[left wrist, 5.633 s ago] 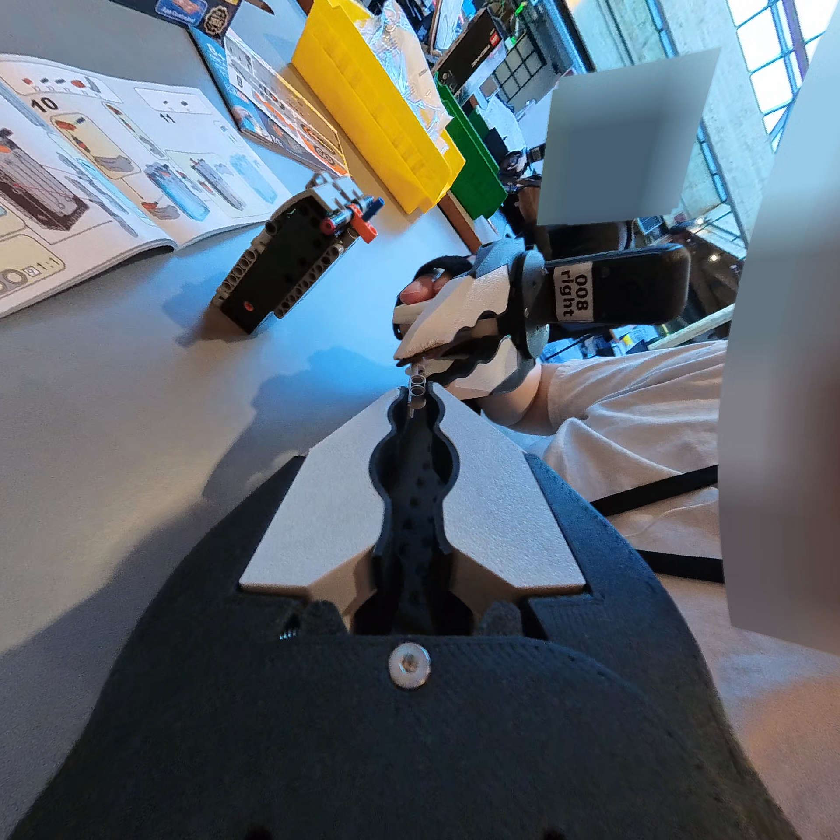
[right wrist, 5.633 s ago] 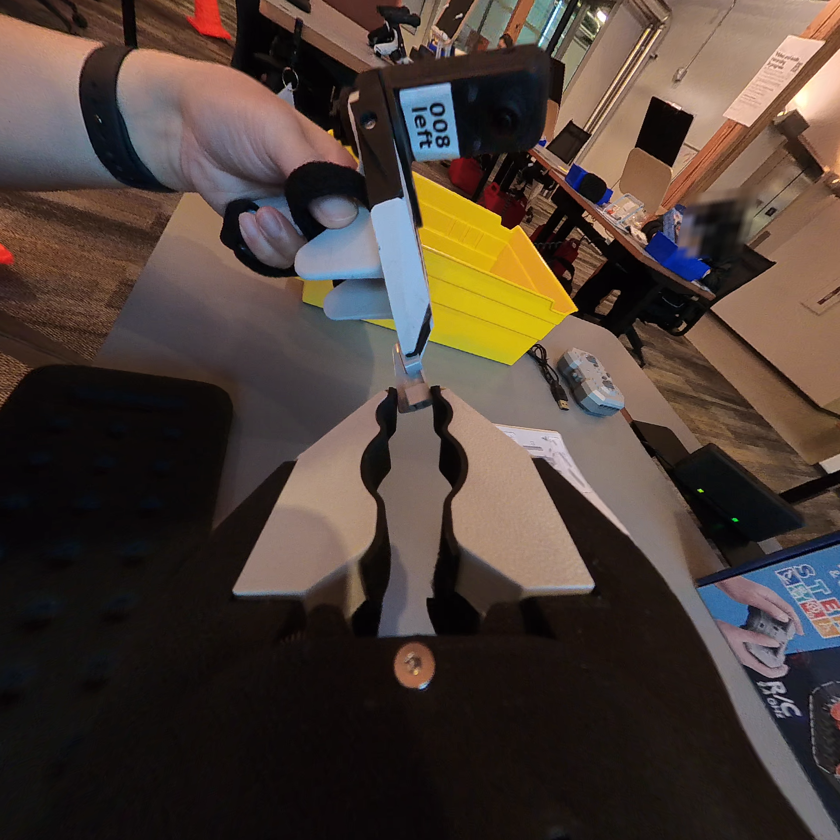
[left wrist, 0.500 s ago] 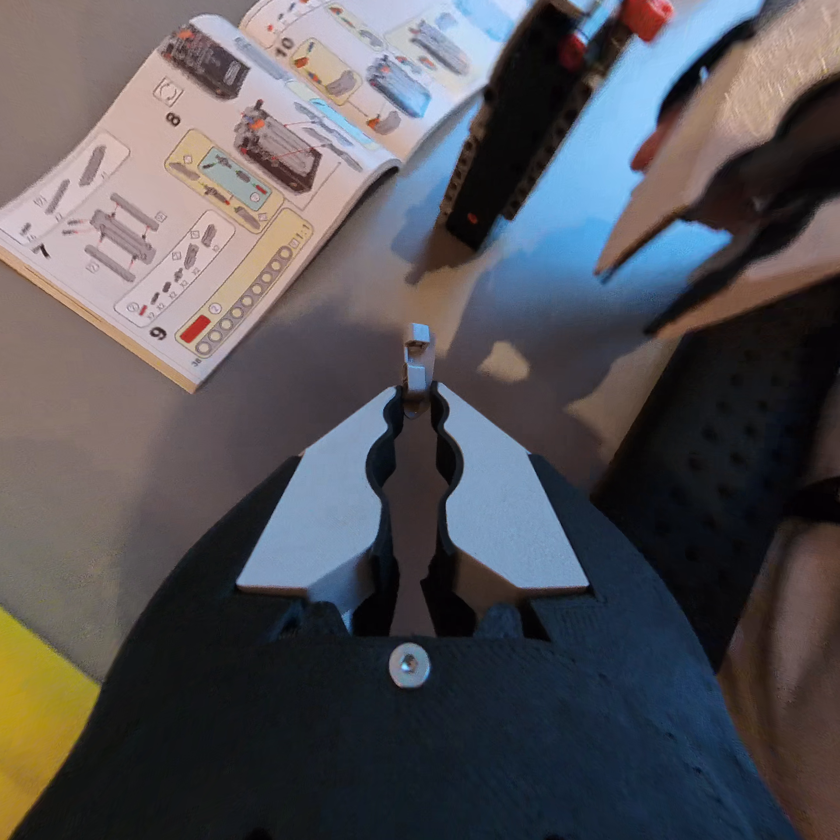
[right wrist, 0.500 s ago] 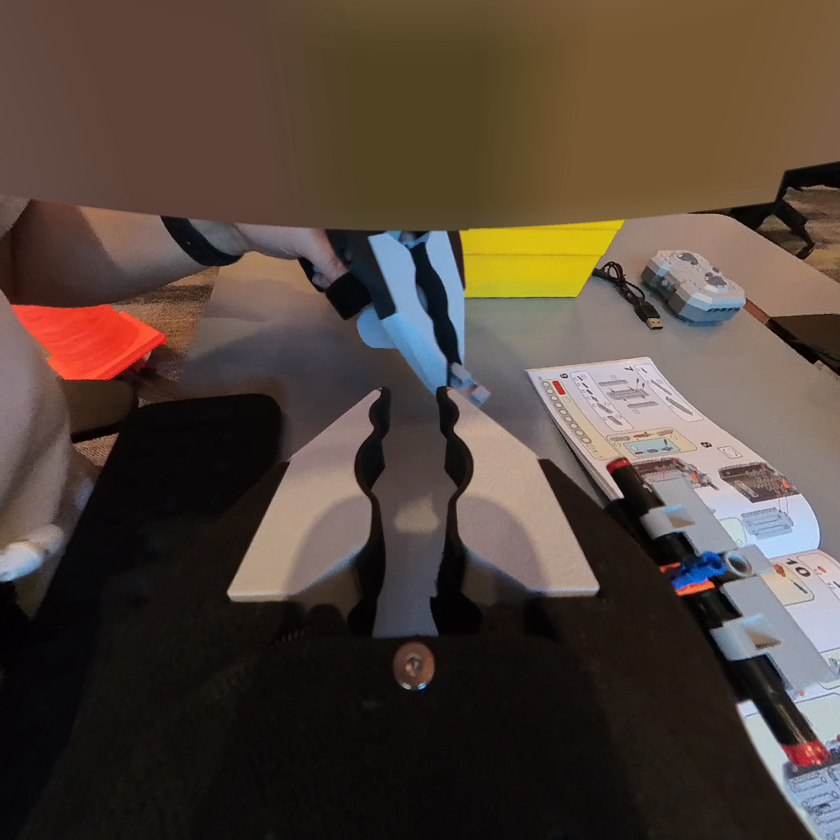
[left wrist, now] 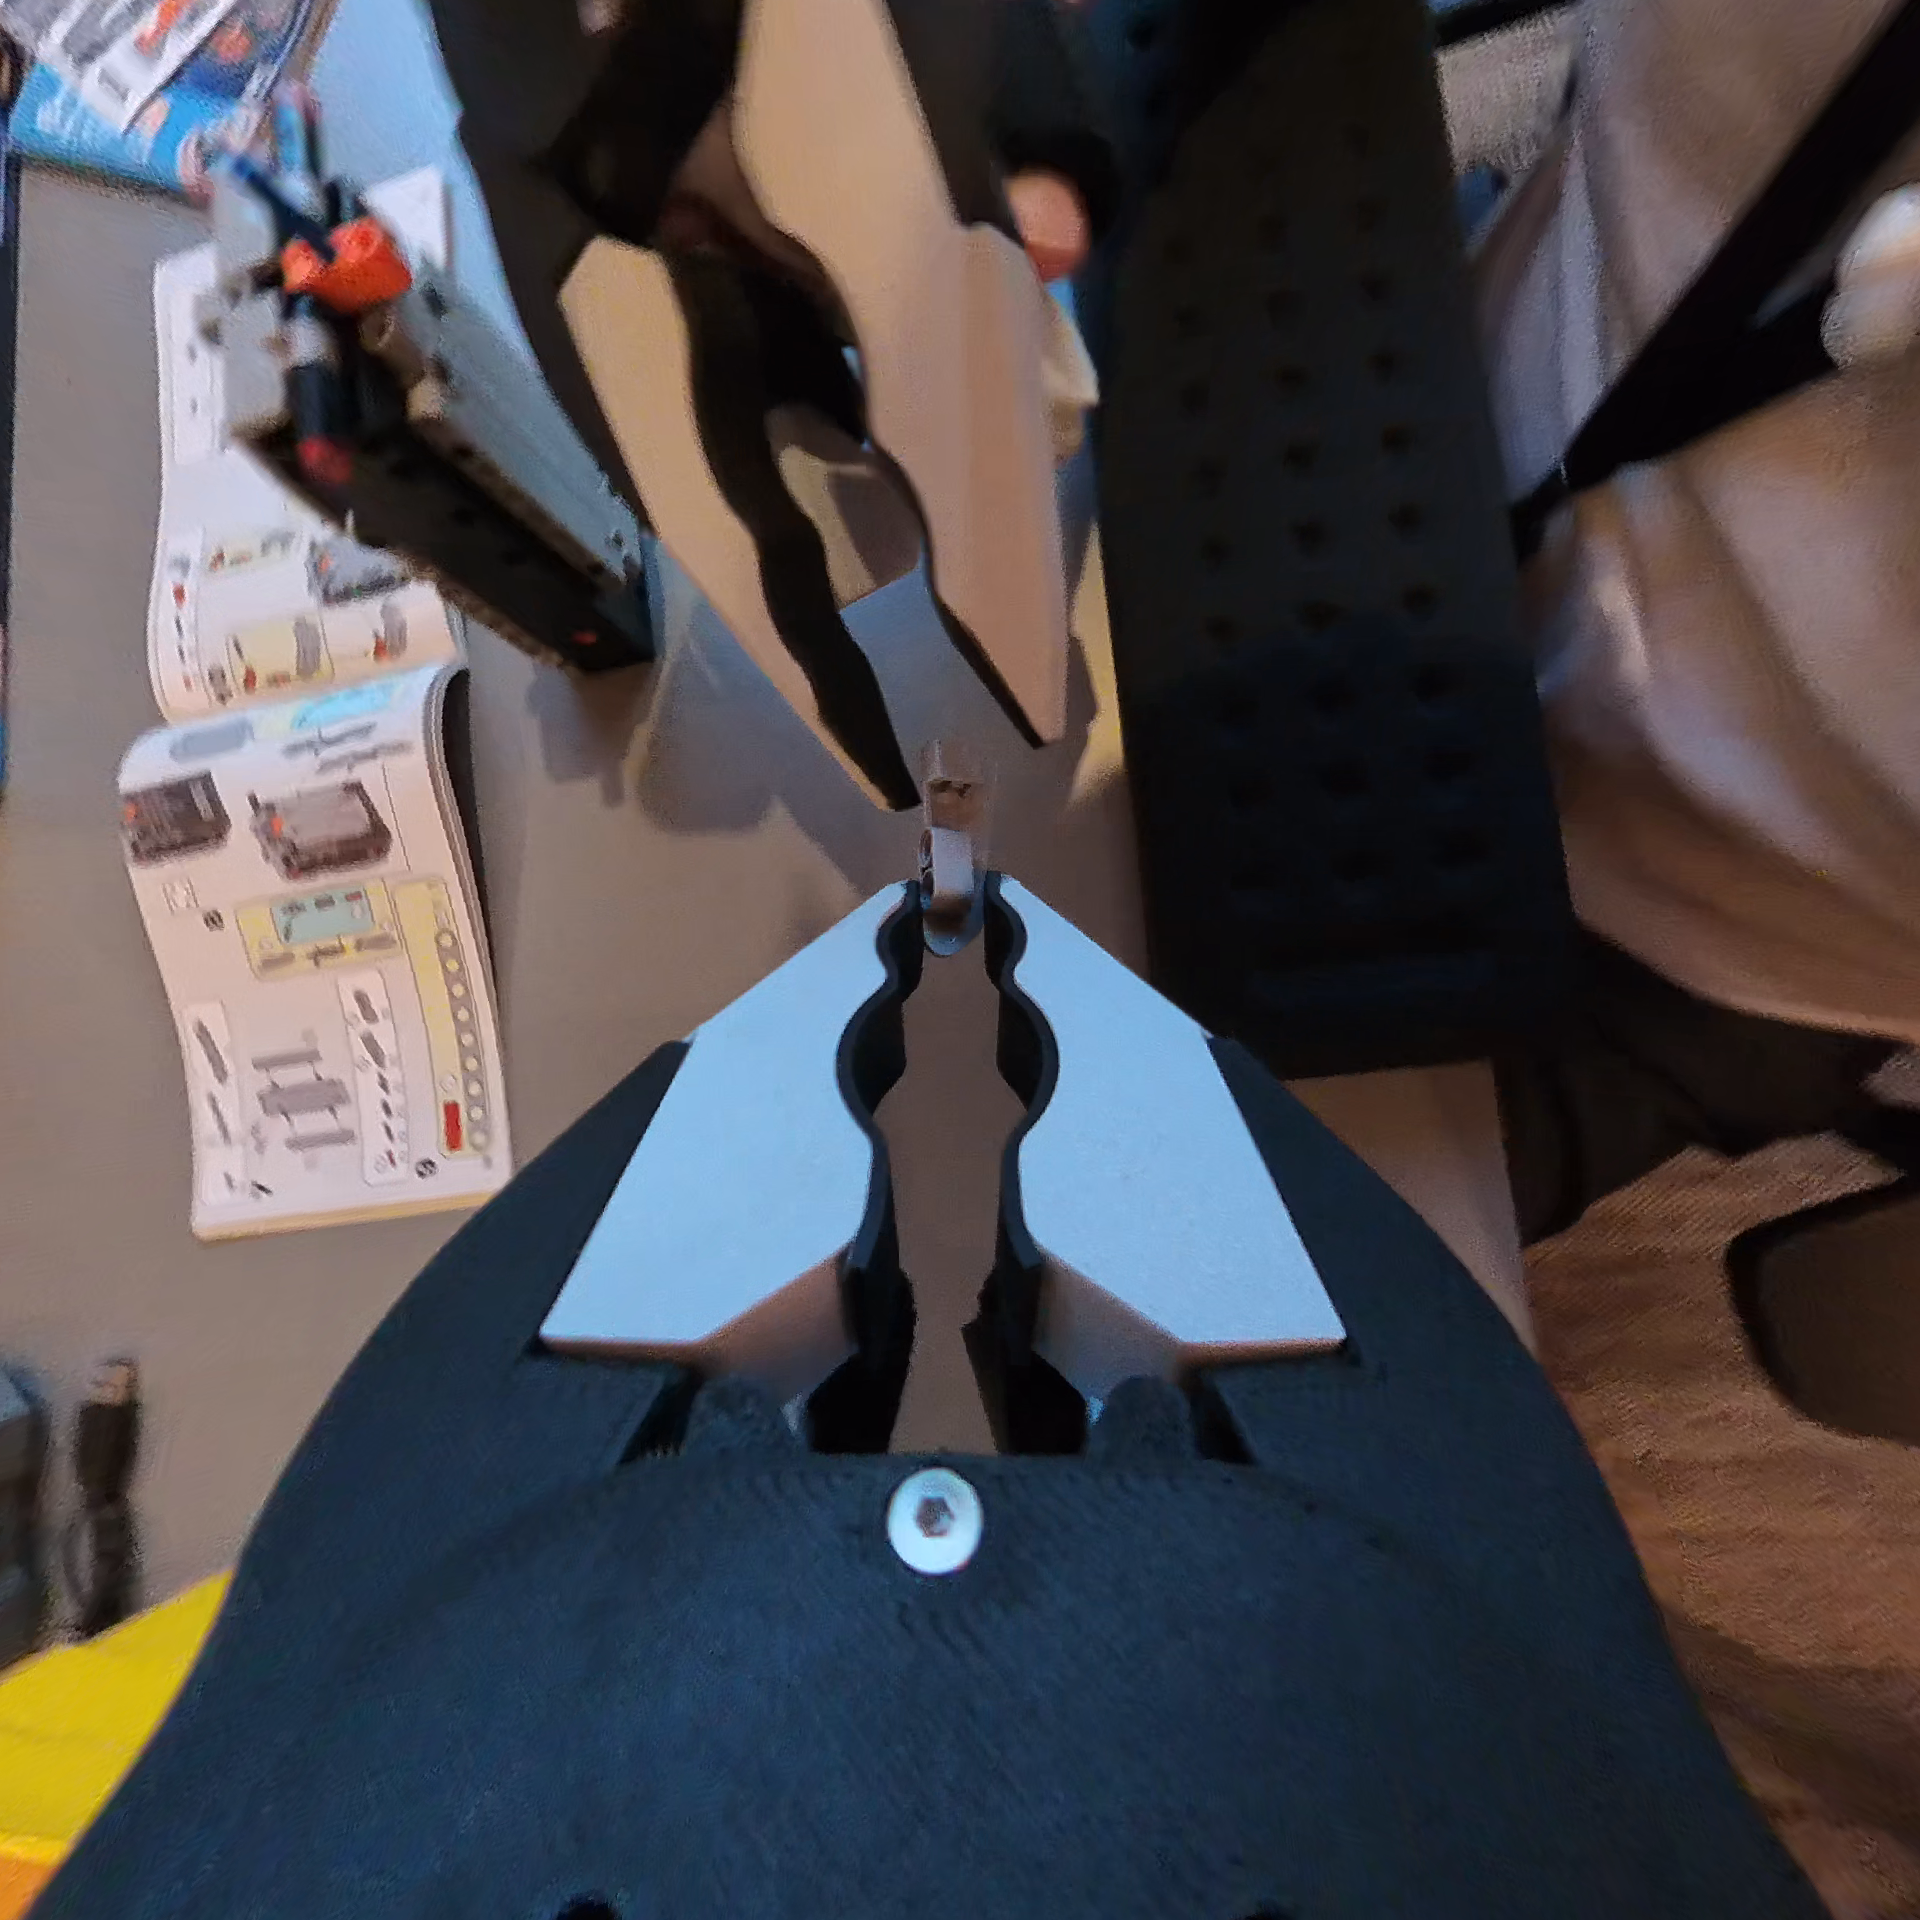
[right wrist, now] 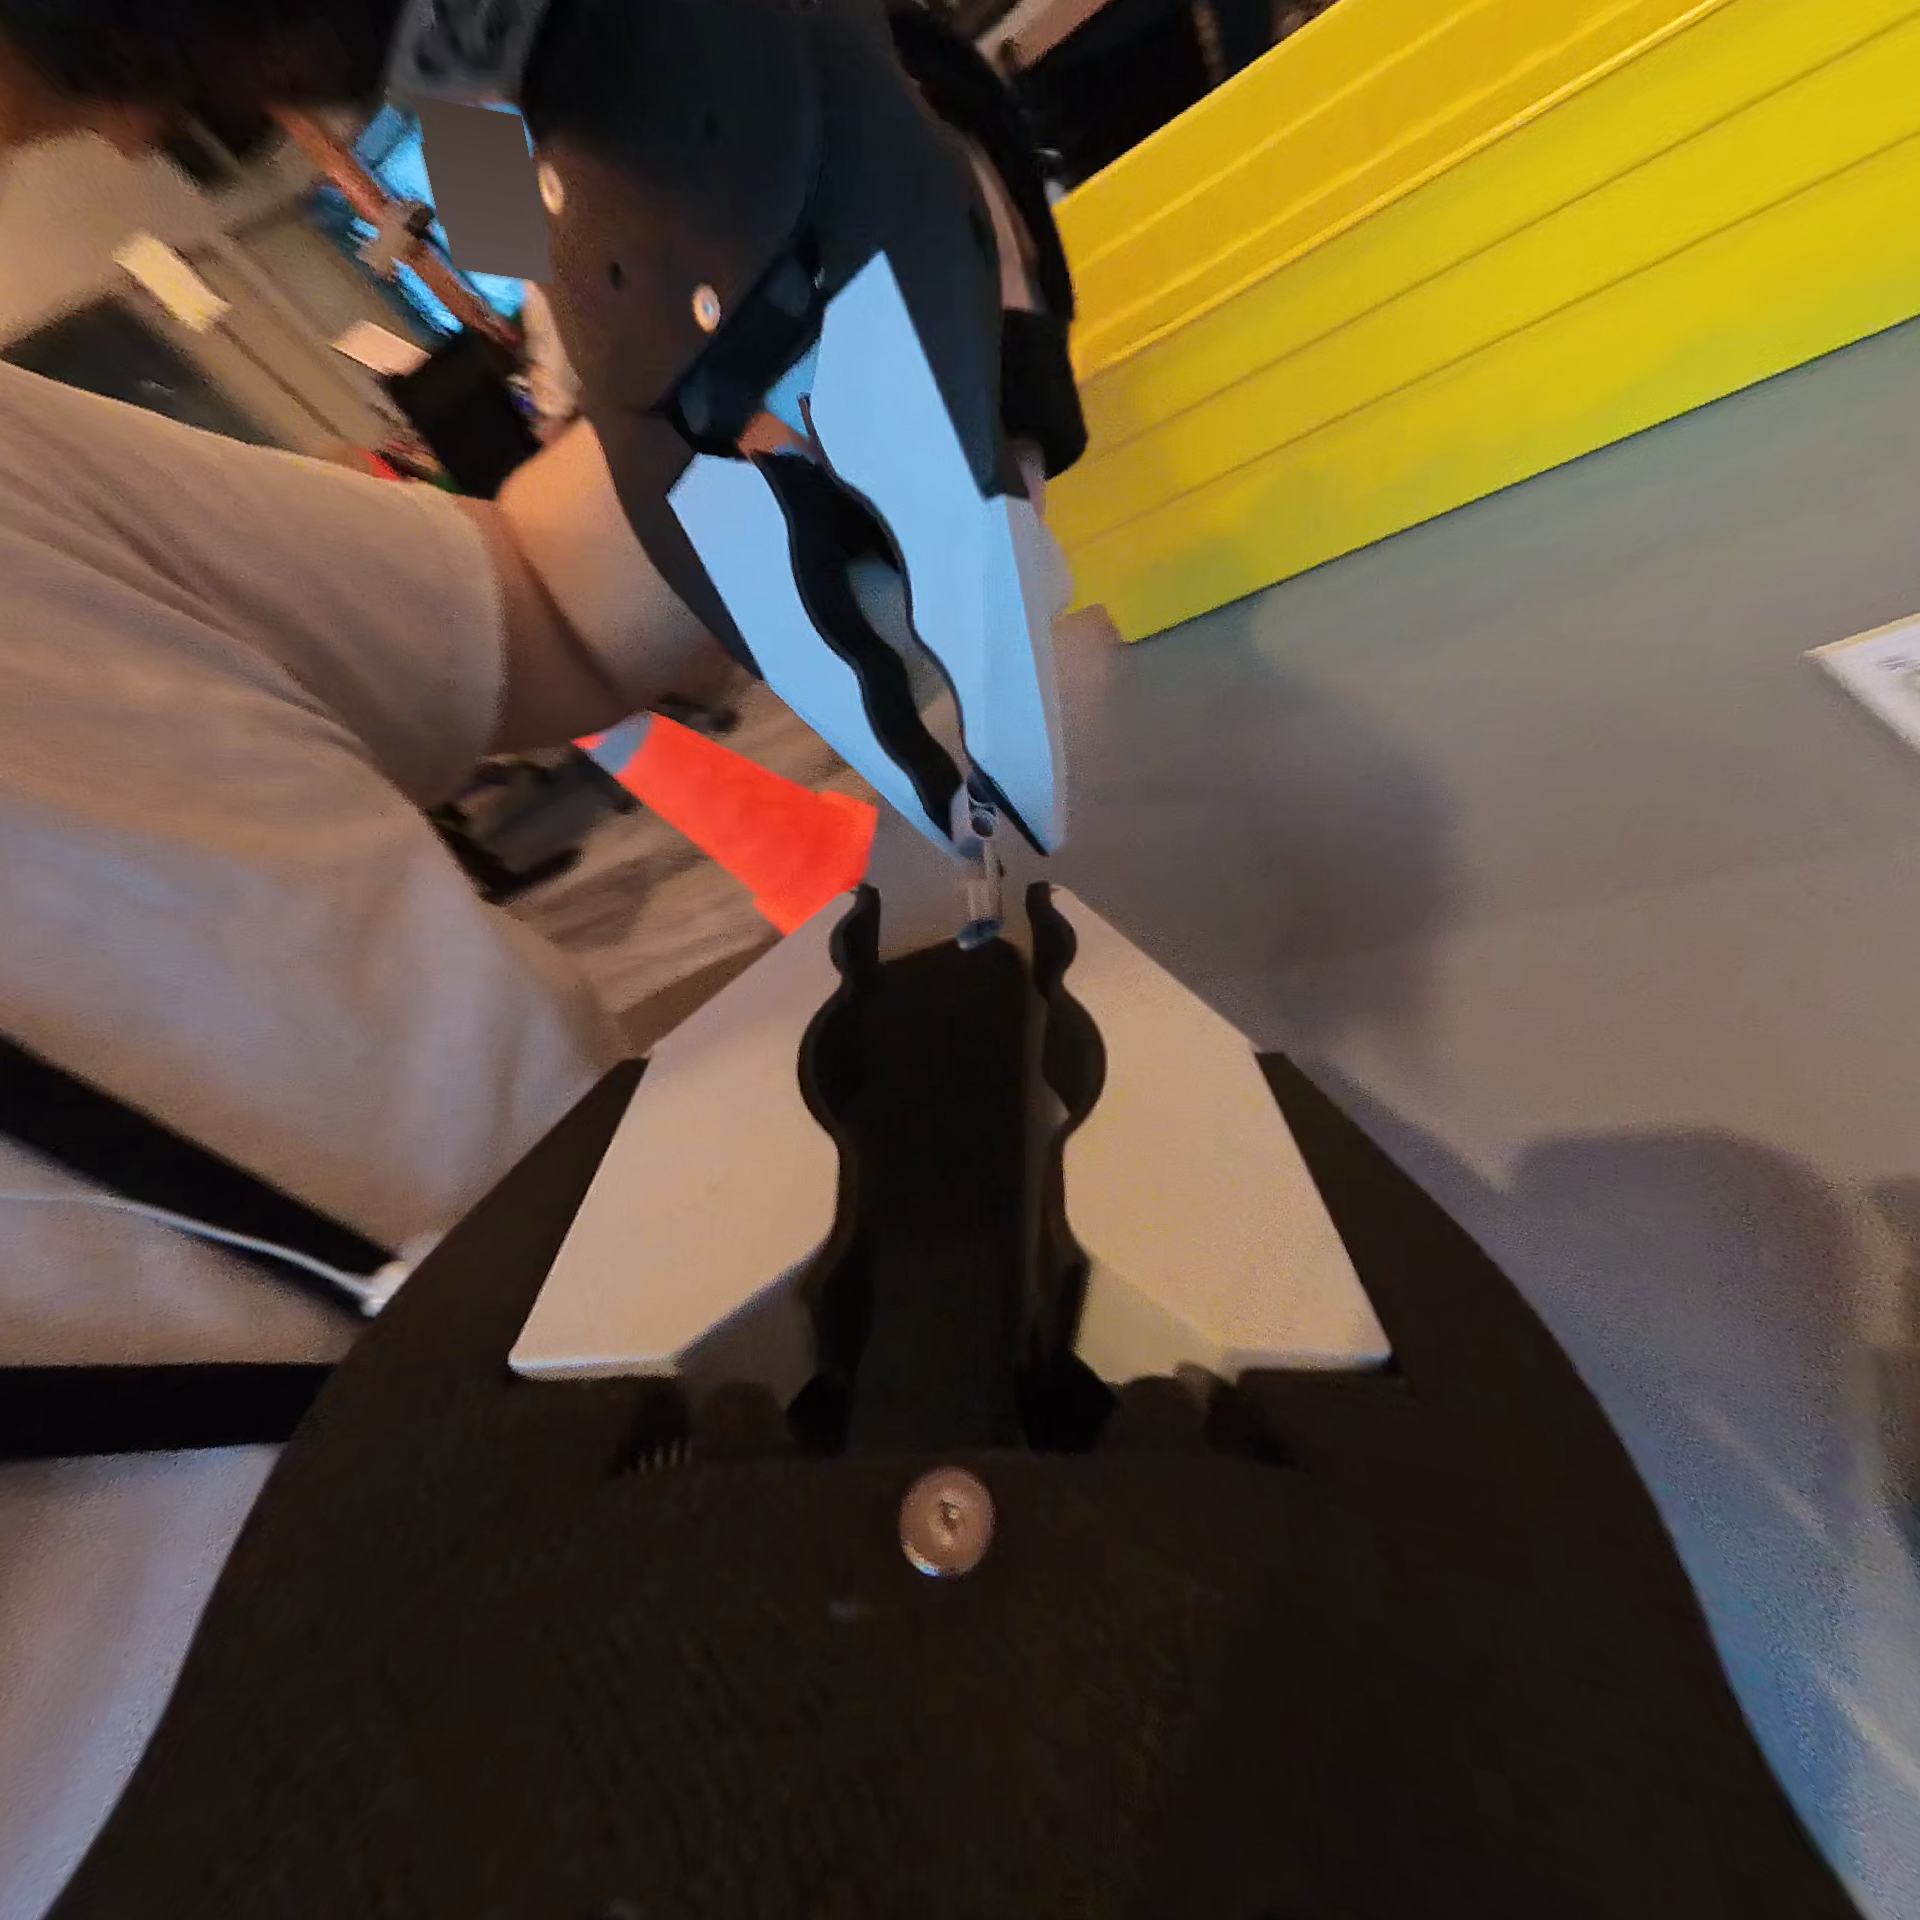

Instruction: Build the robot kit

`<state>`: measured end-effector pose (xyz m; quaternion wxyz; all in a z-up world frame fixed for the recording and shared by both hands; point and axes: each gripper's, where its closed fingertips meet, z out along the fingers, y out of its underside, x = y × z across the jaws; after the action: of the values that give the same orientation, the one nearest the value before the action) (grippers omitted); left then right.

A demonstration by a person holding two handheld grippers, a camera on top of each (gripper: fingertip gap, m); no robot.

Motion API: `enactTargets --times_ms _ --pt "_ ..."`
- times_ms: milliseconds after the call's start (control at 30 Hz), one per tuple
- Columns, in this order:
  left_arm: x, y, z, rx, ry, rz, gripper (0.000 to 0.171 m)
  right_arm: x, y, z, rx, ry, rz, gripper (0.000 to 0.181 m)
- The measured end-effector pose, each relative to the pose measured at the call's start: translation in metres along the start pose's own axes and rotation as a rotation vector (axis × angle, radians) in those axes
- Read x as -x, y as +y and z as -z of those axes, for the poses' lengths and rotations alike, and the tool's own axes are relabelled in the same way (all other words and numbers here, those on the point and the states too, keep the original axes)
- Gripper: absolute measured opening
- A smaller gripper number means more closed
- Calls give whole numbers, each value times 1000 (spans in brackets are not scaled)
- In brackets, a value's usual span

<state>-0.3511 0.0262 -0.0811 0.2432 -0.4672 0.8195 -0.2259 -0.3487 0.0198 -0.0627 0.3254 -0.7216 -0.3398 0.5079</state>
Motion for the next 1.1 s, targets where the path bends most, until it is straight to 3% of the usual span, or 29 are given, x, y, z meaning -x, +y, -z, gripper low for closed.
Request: enactTargets --times_ms 167,433,667,1100 --pt "-8 -15 -4 -52 -5 -219 9 5 -1 2 -5 -97 -165 18" --pt "1 -19 -16 -2 -37 -335 9 -11 11 12 73 28 -164 21" --pt "7 -25 -20 -9 -40 -352 9 -3 20 14 109 -51 -224 6" --pt "16 -27 -17 -81 -94 -177 9 -7 8 18 43 -11 -163 6"
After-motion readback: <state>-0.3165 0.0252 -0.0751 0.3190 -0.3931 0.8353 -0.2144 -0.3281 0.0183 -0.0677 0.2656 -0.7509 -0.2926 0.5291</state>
